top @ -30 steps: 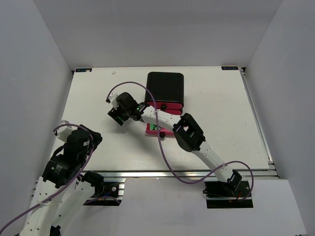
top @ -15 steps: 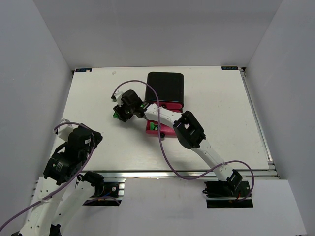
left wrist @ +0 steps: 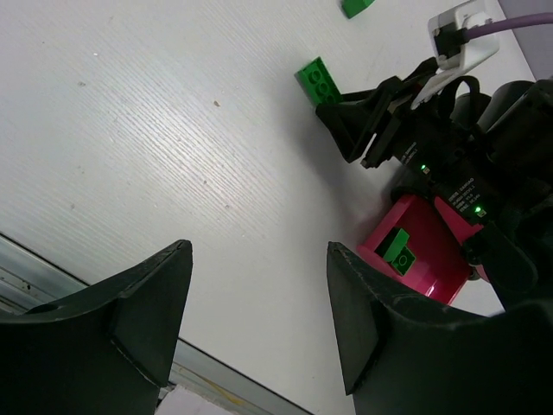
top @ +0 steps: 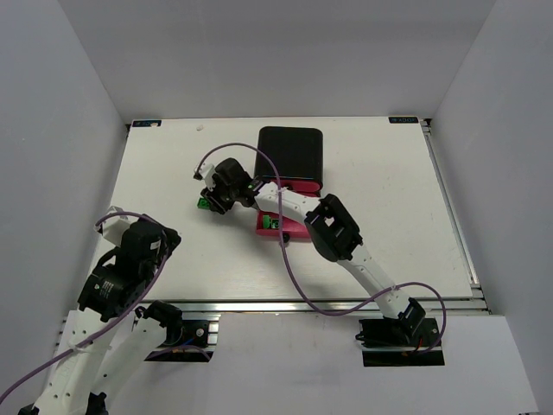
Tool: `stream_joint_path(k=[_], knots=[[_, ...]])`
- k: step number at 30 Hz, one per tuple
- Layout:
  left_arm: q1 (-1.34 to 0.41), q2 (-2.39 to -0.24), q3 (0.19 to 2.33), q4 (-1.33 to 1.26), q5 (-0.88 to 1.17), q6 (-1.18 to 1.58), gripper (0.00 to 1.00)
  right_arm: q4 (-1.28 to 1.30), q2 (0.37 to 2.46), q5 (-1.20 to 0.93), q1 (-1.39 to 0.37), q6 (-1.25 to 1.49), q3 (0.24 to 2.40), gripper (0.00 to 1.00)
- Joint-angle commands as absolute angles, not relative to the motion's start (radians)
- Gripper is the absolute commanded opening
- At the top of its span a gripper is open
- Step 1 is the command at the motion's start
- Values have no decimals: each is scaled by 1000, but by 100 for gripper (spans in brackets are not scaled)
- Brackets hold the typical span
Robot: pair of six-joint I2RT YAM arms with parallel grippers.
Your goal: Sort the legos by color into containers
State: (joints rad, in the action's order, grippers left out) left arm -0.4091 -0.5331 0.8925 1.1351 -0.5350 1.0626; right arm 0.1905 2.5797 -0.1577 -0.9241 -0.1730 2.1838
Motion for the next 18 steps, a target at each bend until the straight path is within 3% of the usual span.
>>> stream_joint_path(k=[1,7,18], knots=[[-413,-532,885,1100,-546,1058,73,207,2494,-261,-930,-265,2145,0],[-413,-523,851,1060,-551,1055,73,264,2217,-570,-899,-448,1959,0],[-413,-515,776,942,-561,1031,73,417,1778,-490,-865,-589,1579,0]])
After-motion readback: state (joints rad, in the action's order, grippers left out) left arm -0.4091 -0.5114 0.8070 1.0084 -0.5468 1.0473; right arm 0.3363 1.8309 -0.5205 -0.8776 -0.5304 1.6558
